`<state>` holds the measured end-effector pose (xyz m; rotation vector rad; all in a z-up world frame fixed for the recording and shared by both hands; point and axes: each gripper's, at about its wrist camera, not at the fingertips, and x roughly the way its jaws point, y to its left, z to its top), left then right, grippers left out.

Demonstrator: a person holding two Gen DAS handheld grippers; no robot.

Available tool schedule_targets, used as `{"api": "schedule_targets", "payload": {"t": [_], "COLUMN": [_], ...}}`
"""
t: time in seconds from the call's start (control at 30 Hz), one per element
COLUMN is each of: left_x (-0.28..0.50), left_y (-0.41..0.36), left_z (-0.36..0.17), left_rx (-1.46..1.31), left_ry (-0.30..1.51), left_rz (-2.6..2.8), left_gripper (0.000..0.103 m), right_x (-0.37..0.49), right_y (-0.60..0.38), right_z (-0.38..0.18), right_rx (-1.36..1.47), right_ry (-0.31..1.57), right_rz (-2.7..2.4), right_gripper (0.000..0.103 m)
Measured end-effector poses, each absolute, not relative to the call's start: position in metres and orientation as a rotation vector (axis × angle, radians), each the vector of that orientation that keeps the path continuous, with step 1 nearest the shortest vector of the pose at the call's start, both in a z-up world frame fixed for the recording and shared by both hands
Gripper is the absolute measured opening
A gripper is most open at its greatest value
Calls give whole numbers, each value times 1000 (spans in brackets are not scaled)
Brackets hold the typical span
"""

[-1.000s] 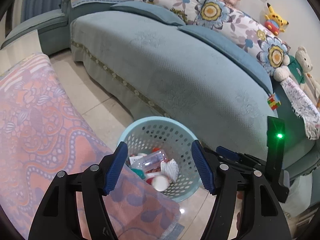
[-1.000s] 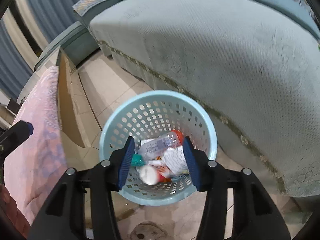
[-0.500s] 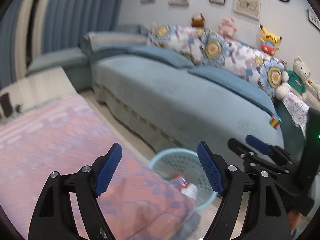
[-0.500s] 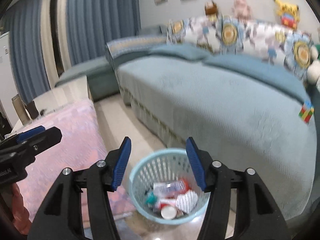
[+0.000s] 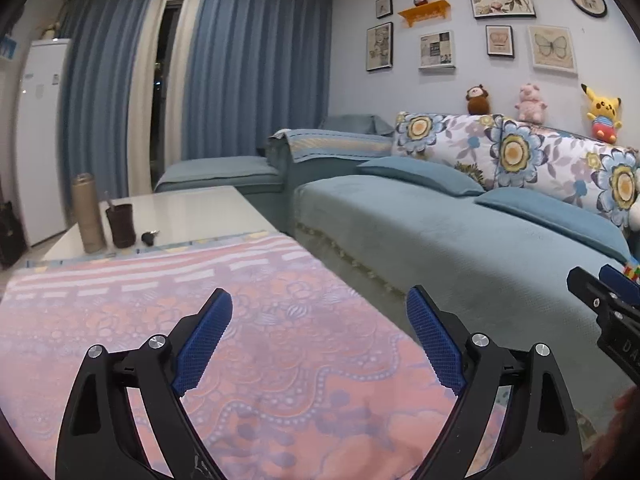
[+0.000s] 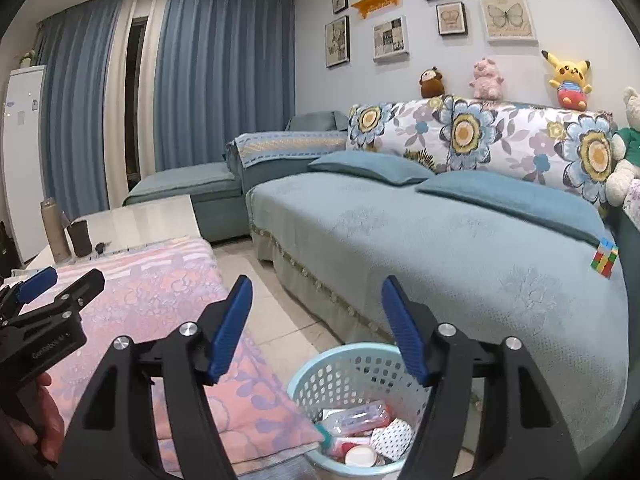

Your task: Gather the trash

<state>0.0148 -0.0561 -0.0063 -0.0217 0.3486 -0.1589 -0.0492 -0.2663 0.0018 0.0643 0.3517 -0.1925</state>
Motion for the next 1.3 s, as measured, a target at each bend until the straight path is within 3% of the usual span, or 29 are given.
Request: {"api": "schedule_targets", "payload": {"t": [0.23,0.33,0.83,1.3], "left_x": [14,15,14,15], "left_y": [-57,-59,-62,-64], "left_z": [-10,-11,-16,-20], "left_rx": [-13,-4,-4,5], "left_ry": [374,392,392,409], "left_rz": [-135,-130,-130,-138], "left_gripper": [92,94,95,95], "right_x": [-35,-30,-35,-36], "right_y": [-258,-258,-253,-251], "right_z": [-10,-16,-17,-16], "right_rx": [89,96,87,85], "right_ry": [424,448,431,428], "right_rz": [-173,-172,-167,-177], "right_gripper": [63,70,71,90]}}
